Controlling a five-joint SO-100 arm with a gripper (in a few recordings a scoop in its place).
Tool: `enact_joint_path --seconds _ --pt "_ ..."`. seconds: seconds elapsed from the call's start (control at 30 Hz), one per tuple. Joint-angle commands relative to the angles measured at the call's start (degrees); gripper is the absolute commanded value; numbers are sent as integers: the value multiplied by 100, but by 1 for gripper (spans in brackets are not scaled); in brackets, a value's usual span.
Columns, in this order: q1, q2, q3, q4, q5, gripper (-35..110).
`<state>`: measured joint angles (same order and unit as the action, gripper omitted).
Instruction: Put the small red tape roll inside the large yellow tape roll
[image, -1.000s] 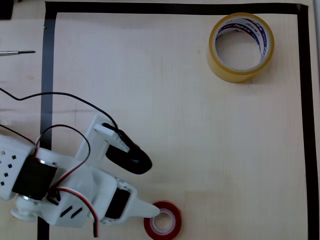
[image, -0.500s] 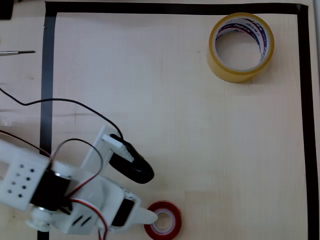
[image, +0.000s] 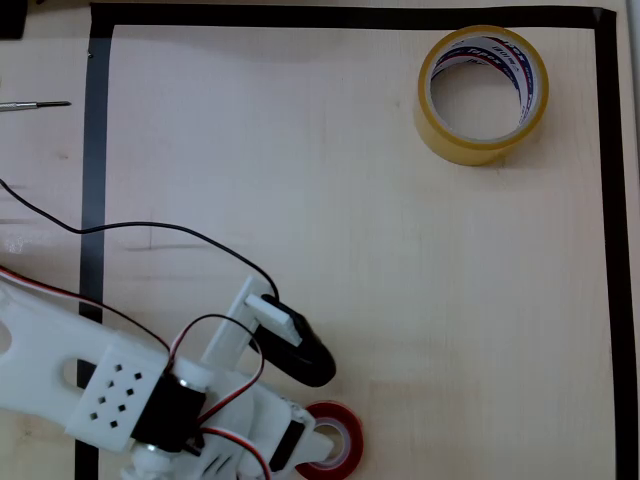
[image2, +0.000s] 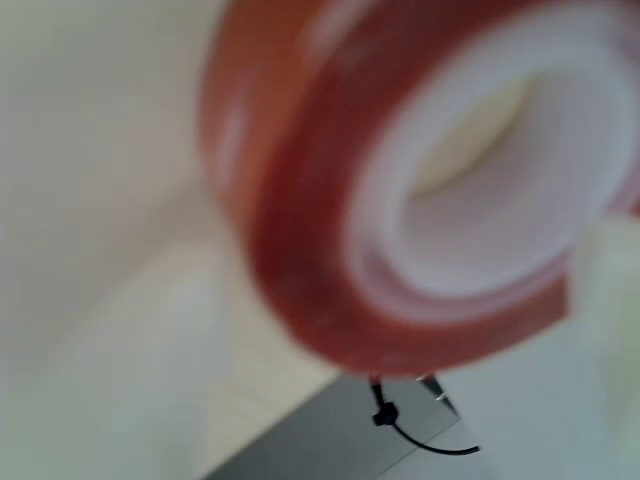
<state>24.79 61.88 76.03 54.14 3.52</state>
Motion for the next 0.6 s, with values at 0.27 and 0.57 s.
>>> enact_joint_path --seconds 0.27,0.57 --pt "185 -659 -1740 800 193 18" --pt "105 -703 -1802 923 149 0"
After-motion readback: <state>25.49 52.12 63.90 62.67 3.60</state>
